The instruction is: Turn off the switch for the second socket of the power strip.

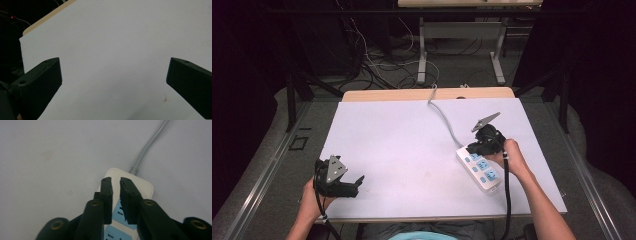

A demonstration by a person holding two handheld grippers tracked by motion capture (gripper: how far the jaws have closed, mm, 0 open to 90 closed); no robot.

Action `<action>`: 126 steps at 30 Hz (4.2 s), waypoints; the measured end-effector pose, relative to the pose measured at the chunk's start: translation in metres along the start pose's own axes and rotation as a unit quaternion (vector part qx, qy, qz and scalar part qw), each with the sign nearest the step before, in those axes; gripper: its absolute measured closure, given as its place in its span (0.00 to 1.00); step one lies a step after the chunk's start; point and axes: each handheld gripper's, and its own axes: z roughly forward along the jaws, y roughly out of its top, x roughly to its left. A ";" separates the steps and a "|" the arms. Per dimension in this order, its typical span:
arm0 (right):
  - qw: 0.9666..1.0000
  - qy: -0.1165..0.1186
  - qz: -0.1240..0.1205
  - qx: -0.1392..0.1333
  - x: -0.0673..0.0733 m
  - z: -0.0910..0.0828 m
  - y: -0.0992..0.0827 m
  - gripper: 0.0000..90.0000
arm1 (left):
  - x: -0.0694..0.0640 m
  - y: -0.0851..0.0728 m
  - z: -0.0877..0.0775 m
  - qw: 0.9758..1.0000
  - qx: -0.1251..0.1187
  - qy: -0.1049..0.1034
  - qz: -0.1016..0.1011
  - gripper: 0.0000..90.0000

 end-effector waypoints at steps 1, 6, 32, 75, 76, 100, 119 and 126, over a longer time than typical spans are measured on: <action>1.000 0.002 0.001 -0.001 0.000 0.000 0.000 1.00 | 0.000 0.000 0.000 1.000 0.002 0.000 0.002 0.00; 1.000 0.001 0.002 0.007 0.002 0.006 -0.003 1.00 | 0.000 0.000 0.000 1.000 0.001 -0.001 -0.002 0.00; 0.999 -0.006 -0.030 0.040 0.011 0.027 -0.008 1.00 | 0.000 0.000 0.000 1.000 0.003 -0.001 -0.001 0.00; 0.999 -0.006 -0.025 0.046 0.011 0.028 -0.009 1.00 | -0.001 0.000 0.001 1.000 0.002 -0.004 0.000 0.00; 0.999 -0.006 -0.025 0.047 0.011 0.028 -0.009 1.00 | -0.001 0.000 0.001 1.000 0.002 -0.004 0.000 0.00; 0.999 -0.004 -0.010 0.051 0.011 0.028 -0.010 1.00 | -0.002 0.000 0.001 1.000 -0.001 -0.005 -0.002 0.00; 0.998 -0.010 -0.007 0.055 0.012 0.028 -0.009 1.00 | -0.002 0.001 0.001 1.000 0.001 -0.002 0.000 0.00; 0.999 -0.010 -0.008 0.052 0.013 0.029 -0.009 1.00 | -0.003 0.001 0.001 1.000 0.003 -0.002 0.000 0.00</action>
